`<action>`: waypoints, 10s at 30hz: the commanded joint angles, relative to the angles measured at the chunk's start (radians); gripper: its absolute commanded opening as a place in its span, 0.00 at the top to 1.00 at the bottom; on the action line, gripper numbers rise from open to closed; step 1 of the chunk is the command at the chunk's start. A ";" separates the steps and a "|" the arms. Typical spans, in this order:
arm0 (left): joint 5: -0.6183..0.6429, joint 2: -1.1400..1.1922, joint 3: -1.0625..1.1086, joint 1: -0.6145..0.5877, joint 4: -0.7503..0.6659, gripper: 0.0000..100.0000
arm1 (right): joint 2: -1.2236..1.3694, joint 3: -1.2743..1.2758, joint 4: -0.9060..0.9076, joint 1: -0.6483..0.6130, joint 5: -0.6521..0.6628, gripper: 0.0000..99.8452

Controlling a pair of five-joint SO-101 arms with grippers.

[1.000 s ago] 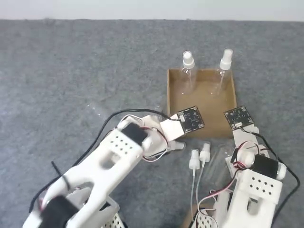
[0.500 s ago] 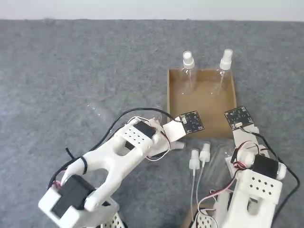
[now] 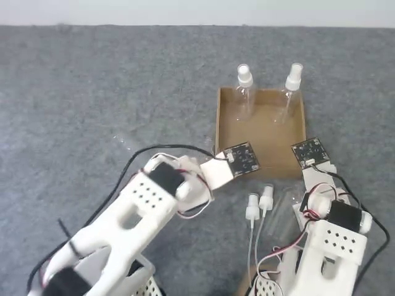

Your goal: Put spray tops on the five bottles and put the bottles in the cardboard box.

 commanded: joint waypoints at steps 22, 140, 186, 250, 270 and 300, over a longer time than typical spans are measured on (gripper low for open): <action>-0.175 -0.361 0.102 -1.177 -0.100 0.99 | 0.143 -0.158 0.004 0.005 -0.175 0.89; 0.161 0.319 0.022 -1.158 -0.437 0.83 | 0.713 -0.334 -0.302 0.183 0.245 0.88; 0.236 -0.244 -0.076 -0.809 0.054 0.99 | 0.714 -0.537 -0.077 0.222 0.207 0.73; 0.684 -0.249 -0.897 -0.539 0.215 0.99 | 0.087 -0.282 -0.415 -1.044 -0.430 0.99; 0.844 -0.252 -0.739 -0.439 -0.181 0.99 | -0.084 -0.003 -0.733 -1.193 -0.497 0.99; 0.835 -0.253 -0.509 -0.345 -0.071 0.99 | -0.093 0.011 -0.661 -1.191 -0.546 0.99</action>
